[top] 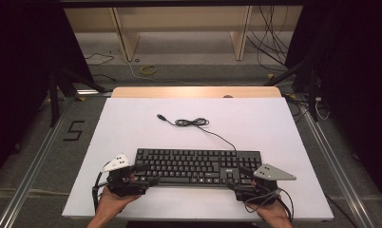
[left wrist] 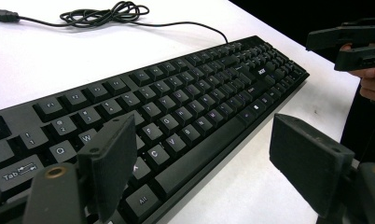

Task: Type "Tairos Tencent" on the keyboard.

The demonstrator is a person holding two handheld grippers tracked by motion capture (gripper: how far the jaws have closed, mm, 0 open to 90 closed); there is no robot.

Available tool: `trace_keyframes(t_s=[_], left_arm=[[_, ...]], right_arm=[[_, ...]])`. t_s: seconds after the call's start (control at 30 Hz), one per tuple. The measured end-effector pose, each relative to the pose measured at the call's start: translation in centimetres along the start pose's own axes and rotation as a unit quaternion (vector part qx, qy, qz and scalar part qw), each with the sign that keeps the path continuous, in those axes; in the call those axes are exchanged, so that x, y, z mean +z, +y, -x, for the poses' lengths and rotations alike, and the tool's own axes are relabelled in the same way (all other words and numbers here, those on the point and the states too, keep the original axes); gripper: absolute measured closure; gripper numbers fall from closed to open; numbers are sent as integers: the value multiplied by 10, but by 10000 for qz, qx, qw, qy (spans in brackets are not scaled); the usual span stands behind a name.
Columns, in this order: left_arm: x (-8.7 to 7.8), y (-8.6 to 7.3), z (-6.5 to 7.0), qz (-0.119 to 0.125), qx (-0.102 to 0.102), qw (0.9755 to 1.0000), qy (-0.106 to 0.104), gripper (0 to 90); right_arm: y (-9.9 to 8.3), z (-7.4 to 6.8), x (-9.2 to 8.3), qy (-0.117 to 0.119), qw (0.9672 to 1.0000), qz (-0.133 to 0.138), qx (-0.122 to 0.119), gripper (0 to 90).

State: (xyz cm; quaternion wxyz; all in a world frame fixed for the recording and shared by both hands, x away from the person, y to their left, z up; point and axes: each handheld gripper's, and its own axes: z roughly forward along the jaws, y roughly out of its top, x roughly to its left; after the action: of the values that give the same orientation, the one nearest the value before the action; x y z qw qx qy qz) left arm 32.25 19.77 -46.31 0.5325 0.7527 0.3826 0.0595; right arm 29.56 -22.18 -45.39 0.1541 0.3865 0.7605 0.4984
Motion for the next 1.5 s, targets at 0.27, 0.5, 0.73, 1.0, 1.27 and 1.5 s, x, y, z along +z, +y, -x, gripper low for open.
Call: trace_keyframes(t_s=[0.27, 0.5, 0.73, 1.0, 1.27, 1.5], left_arm=[[0, 0, -2, -25, -40, 10000, 45, 233], [0, 2, -6, -38, -120, 9998, 158, 241], [0, 2, -7, -84, -86, 9996, 246, 251], [-3, 2, -11, -142, -72, 9989, 446, 265], [-6, 2, -16, -310, -162, 9965, 765, 336], [-7, 1, -22, -559, -224, 9930, 1012, 516]], right_arm=[[10, -5, 13, 108, 9999, -53, -41, 277], [19, -7, 25, 200, 9997, -141, -38, 282], [28, -8, 40, 264, 9994, -211, -97, 302], [39, -14, 61, 384, 9986, -299, -190, 336], [49, -21, 81, 513, 9976, -414, -234, 417], [54, -28, 99, 562, 9959, -638, -299, 512]])
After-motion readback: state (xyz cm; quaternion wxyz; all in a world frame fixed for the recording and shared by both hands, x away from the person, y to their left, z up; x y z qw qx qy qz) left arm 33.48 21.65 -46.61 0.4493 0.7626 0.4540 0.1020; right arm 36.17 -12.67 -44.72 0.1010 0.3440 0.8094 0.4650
